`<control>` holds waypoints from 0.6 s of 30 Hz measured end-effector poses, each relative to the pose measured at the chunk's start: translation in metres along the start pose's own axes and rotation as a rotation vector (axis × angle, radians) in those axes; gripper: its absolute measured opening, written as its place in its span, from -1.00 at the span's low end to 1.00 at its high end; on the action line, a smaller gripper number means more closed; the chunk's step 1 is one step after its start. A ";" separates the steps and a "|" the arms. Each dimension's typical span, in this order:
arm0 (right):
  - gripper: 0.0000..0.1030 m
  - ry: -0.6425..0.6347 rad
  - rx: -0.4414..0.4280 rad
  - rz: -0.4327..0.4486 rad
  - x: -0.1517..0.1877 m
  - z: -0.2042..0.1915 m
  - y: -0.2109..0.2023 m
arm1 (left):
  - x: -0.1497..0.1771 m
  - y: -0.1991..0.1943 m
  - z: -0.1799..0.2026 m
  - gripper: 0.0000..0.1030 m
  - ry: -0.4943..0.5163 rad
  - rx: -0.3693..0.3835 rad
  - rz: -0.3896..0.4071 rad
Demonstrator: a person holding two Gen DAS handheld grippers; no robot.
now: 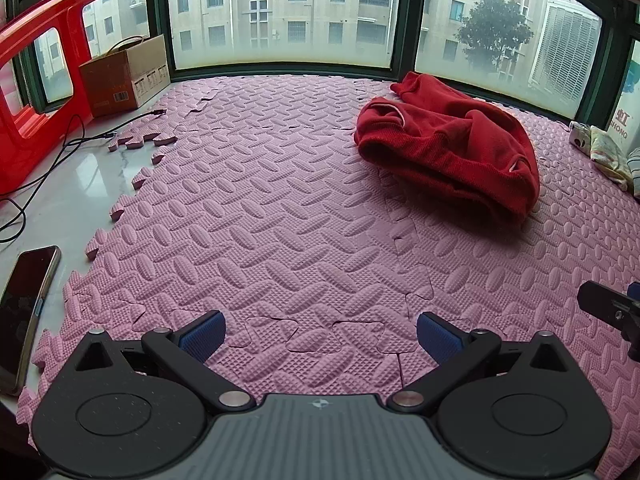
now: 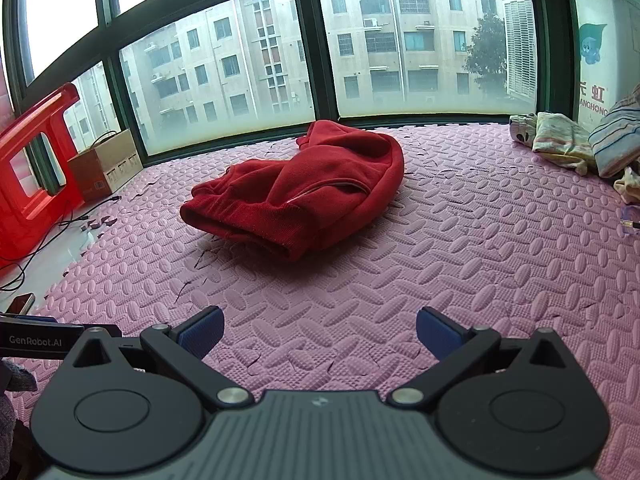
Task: Fold clothes
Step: 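Move both tools toward the crumpled red garment on the mat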
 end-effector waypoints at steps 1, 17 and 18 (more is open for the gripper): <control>1.00 -0.004 0.004 -0.002 0.001 0.000 0.001 | 0.000 0.000 0.000 1.00 0.001 0.001 -0.002; 1.00 -0.012 0.015 -0.046 0.004 0.002 0.006 | -0.001 0.006 0.012 1.00 0.015 0.016 -0.027; 1.00 -0.013 0.014 -0.048 0.004 0.002 0.006 | -0.002 0.006 0.013 1.00 0.017 0.016 -0.028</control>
Point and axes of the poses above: each gripper's, at about its wrist camera, not at the fingertips, and y roughly the way its jaws point, z to its right, x to its underside, the point moved 8 cm from there along y, roughly the way its jaws point, and after that the axes turned 11 degrees about x, right-handed, at the moved point
